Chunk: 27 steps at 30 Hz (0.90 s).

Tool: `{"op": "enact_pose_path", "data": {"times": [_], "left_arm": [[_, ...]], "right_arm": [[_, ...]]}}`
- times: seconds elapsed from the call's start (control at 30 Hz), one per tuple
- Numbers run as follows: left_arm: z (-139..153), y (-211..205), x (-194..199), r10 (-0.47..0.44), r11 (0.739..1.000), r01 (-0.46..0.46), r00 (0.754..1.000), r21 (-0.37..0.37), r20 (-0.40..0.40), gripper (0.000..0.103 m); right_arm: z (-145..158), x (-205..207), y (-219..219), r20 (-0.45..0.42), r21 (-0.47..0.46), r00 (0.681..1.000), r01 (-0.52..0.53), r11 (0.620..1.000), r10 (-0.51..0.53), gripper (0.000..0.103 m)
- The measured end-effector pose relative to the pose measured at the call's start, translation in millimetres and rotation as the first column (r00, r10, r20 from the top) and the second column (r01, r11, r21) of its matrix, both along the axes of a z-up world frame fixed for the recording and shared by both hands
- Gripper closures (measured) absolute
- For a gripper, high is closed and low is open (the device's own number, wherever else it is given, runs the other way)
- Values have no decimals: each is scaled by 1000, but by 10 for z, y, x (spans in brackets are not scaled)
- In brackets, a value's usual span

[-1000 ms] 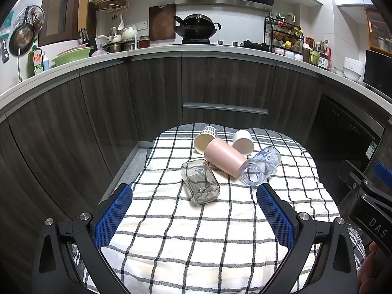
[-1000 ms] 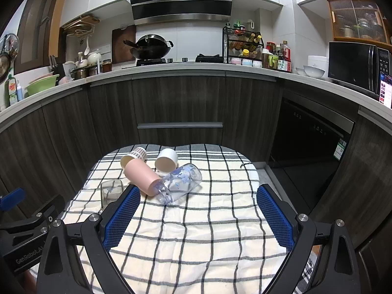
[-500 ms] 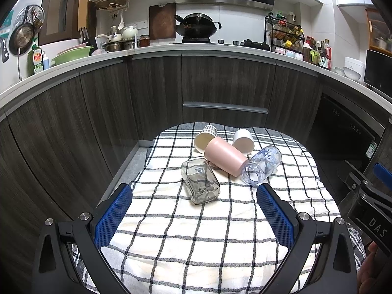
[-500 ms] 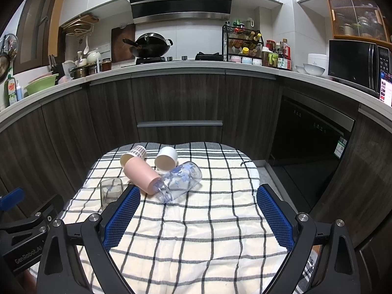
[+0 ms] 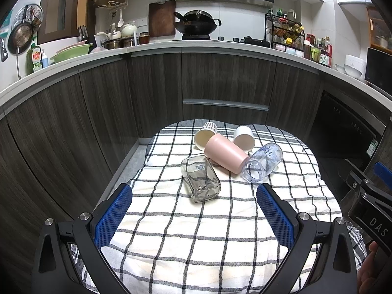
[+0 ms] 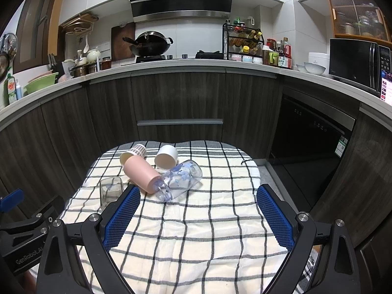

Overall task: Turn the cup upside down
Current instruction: 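Move the left tool to the clear glass tumbler and close on it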

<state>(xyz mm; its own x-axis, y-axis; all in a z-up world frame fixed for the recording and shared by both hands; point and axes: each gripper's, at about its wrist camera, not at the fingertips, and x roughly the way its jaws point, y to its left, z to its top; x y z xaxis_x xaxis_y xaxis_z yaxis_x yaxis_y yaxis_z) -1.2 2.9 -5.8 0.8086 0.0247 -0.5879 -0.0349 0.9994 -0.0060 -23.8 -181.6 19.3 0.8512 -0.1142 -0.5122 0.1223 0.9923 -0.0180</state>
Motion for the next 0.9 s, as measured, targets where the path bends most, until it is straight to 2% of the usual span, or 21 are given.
{"op": "enact_pose_path", "data": {"times": [0.3,0.5,0.9], "left_arm": [[-64,-9,151,5,1000,-5,1000,6,-19,0],[-137,-6,339,17,1000,-17,999,0,-39,0],[-488,-78,1033,39,999,-40,995,-2,-93,0]], "right_arm": [[-52,53,6,-7,-2,1000,-1,1000,1,7],[-55,250,0,-15,-12,1000,4,1000,-4,7],[-200,773,-46,-51,-37,998,22,999,-24,7]]}}
